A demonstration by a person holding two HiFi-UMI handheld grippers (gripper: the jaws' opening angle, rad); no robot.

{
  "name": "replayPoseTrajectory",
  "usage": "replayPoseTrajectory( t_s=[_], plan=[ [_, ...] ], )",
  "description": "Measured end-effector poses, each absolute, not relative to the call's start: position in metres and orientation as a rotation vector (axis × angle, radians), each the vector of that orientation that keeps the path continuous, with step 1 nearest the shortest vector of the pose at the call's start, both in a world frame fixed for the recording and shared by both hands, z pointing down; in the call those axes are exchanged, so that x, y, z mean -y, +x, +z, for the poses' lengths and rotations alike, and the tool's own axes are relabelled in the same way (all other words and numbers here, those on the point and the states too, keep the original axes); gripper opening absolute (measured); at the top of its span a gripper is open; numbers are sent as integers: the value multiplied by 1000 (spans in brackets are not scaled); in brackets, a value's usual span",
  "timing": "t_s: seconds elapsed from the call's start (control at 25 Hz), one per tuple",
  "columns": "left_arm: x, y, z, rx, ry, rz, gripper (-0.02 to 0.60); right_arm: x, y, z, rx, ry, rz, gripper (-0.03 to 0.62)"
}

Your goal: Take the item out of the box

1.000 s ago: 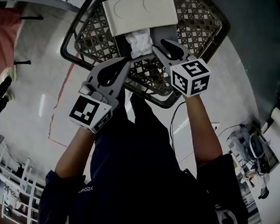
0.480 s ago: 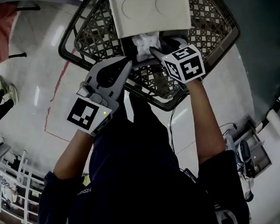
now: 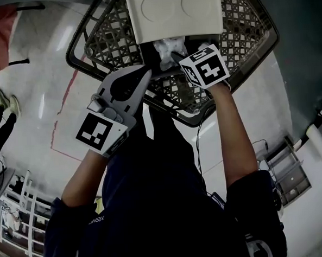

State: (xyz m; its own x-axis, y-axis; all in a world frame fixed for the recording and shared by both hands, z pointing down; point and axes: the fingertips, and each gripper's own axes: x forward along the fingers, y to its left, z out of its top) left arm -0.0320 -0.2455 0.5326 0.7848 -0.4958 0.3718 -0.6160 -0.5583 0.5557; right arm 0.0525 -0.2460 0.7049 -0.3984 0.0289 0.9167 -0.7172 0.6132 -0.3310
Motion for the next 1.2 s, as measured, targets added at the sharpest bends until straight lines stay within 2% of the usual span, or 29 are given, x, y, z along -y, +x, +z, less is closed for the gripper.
replayPoseTrajectory(
  t_s=[0.04, 0.16, 0.32, 0.64, 1.2],
  plan=[
    [245, -33, 533, 824, 2278, 227, 6, 245, 51, 704, 1811, 552, 902, 170],
    [245, -32, 530, 819, 2289, 214, 6, 243, 50, 700, 1819, 554, 881, 115],
    [240, -30, 529, 830, 2284, 278, 6, 240, 56, 689, 1839, 587, 897, 71],
    [238, -12, 474, 837, 2404, 214, 6, 246, 76, 609, 1971, 766, 883, 60],
    [225, -6, 344, 958, 2643, 109, 6, 246, 83, 375, 2441, 1139, 645, 55]
  ],
)
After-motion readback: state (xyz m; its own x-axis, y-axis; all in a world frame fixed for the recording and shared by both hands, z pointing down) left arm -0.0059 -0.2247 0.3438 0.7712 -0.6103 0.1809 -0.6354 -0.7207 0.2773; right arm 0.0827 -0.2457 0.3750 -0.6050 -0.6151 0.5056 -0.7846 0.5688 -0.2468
